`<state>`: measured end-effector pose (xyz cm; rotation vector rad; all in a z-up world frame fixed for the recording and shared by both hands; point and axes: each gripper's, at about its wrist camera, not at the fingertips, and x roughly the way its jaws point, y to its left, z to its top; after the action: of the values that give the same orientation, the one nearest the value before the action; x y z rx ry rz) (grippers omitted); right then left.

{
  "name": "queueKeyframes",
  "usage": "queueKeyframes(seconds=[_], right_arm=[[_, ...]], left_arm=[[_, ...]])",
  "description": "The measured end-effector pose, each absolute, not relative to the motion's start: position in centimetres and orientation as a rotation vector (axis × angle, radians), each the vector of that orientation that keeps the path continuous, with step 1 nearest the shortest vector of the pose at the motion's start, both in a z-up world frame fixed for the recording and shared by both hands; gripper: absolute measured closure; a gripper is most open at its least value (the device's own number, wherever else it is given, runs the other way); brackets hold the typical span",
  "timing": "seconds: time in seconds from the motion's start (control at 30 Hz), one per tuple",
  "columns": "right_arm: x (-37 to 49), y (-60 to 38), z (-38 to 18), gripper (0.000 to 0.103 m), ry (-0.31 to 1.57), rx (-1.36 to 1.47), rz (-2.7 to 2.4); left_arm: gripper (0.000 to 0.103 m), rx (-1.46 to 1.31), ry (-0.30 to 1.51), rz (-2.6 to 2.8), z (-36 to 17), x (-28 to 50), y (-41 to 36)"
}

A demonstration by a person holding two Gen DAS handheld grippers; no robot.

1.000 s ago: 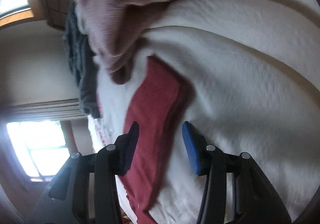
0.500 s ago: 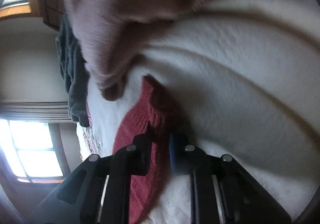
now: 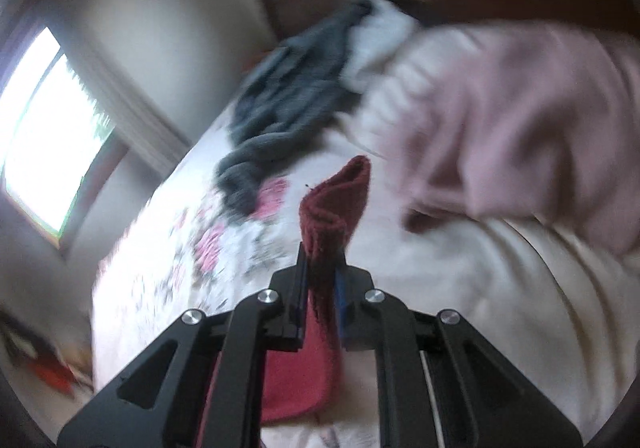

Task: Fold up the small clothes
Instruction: 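Grasp the red sweater's sleeve cuff with the right gripper and lift it, then fold the held sleeve across the sweater body with the right gripper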

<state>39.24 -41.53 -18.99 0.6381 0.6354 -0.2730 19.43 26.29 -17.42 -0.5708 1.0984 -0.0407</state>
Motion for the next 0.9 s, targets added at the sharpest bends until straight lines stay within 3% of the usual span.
queueKeyframes(seconds=[0.23, 0.47, 0.7, 0.9], right_arm=[[43.0, -30.2, -16.4, 0.093, 0.666, 0.422, -0.15], [45.6, -18.6, -18.4, 0.094, 0.742, 0.212, -0.047], [46.7, -6.6, -24.7, 0.094, 0.848, -0.024, 0.041], [47.0, 0.3, -32.1, 0.093, 0.954, -0.146, 0.087]], left_arm=[[0.004, -0.662, 1.103, -0.143, -17.8, 21.1, 28.5], [0.004, -0.719, 1.072, -0.167, -18.0, 23.4, 29.4], [0.004, -0.631, 0.993, -0.213, -17.2, 27.4, 28.3], [0.004, -0.629, 1.041, -0.346, -17.5, 32.6, 26.8]])
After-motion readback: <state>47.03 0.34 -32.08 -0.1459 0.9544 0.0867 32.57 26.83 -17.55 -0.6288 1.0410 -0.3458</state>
